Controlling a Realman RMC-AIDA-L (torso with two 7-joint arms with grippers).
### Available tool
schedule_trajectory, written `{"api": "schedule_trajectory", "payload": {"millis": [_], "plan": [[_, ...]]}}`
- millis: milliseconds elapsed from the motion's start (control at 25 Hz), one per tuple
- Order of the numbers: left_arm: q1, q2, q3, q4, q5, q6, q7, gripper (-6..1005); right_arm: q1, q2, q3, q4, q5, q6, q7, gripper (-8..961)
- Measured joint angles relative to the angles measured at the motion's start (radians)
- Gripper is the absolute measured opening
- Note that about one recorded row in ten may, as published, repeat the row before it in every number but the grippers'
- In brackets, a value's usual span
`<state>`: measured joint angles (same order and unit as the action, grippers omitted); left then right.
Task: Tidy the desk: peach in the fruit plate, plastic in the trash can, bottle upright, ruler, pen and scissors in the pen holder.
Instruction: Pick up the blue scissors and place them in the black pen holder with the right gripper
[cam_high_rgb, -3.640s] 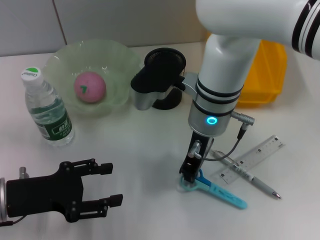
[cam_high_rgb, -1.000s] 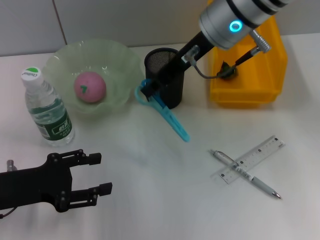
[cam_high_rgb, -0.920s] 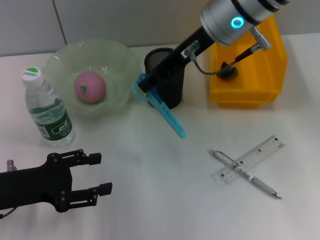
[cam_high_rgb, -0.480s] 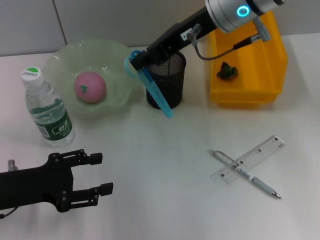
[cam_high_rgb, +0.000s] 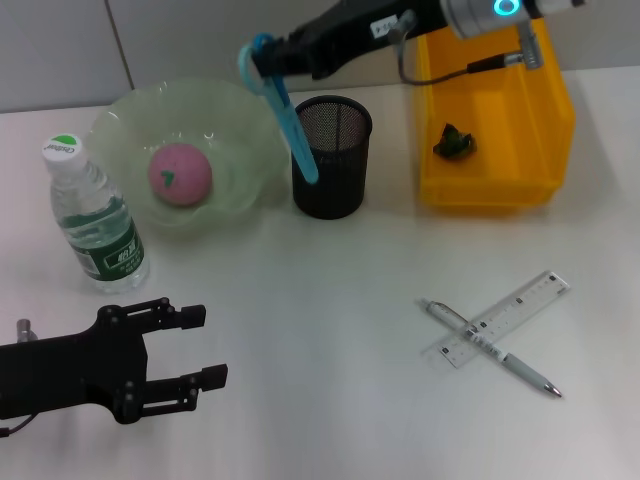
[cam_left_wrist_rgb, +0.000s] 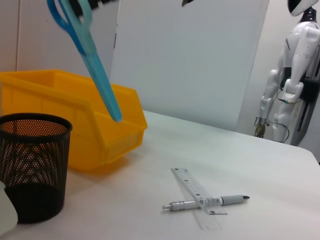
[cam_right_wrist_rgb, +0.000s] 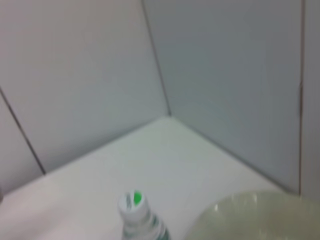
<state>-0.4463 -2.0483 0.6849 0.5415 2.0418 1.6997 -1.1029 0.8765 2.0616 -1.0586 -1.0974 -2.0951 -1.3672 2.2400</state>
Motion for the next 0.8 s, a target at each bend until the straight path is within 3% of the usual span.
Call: {"api": "schedule_trajectory", "payload": {"millis": [800], "plan": [[0.001,-0.008,-0.001,-0.008,0.0,0.0,0.009,753,-0.102,0.014,0.082,0.014,0.189,0.149,-0.21,120]]}}
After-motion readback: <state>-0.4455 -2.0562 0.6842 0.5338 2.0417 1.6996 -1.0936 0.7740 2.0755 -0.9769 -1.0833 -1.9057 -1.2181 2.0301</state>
